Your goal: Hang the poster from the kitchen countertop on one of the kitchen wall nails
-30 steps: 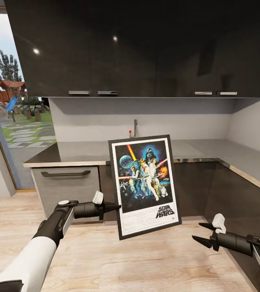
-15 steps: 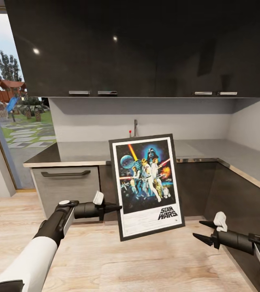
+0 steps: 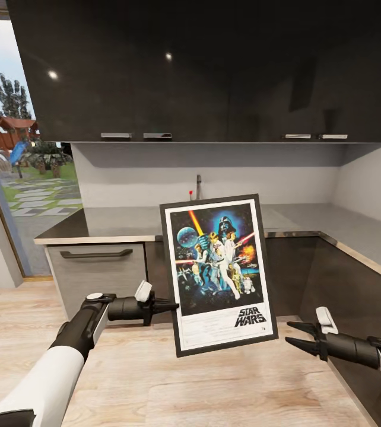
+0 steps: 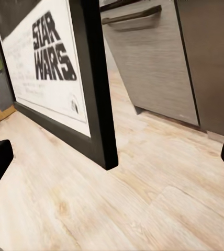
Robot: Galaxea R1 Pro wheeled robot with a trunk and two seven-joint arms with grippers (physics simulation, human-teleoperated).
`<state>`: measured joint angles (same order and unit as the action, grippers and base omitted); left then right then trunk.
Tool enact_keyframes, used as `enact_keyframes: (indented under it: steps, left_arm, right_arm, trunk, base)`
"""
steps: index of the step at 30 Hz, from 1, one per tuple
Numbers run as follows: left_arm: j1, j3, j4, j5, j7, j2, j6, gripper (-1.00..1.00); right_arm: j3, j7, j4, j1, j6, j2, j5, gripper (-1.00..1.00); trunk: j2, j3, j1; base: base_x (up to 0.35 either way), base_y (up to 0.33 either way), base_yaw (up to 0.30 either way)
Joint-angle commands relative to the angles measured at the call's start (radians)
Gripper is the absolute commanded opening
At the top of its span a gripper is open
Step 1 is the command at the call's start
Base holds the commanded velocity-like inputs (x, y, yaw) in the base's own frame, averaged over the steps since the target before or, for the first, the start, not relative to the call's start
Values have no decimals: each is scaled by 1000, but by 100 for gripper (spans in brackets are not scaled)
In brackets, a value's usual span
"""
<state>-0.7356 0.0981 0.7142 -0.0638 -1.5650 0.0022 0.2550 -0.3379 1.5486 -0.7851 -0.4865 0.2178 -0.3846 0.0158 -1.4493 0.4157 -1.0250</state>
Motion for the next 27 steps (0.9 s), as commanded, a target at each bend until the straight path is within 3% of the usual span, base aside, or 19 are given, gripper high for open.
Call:
enact_keyframes:
  steps: [1, 8, 16, 27]
  left_arm:
    - [-1, 3, 1, -7, -6, -1, 7, -100]
    - [-1, -1, 1, -7, -6, -2, 7, -100]
    - [-1, -30, 2, -7, -6, -2, 6, -100]
    - [-1, -36, 7, -7, -6, -2, 6, -100]
  right_arm:
    - [-2, 6, 0, -2, 12, 0, 2, 100]
    - [6, 12, 1, -6, 20, 0, 1, 100]
    - [59, 13, 1, -8, 31, 0, 1, 100]
    - [66, 12, 5, -8, 41, 2, 1, 100]
  trunk:
    - [-1, 1, 0]
    - [-1, 1, 0]
    - [-1, 1, 0]
    - [-1, 1, 0]
  base:
    - [0, 0, 0]
    - [0, 0, 0]
    - [0, 0, 0]
    - [0, 0, 0]
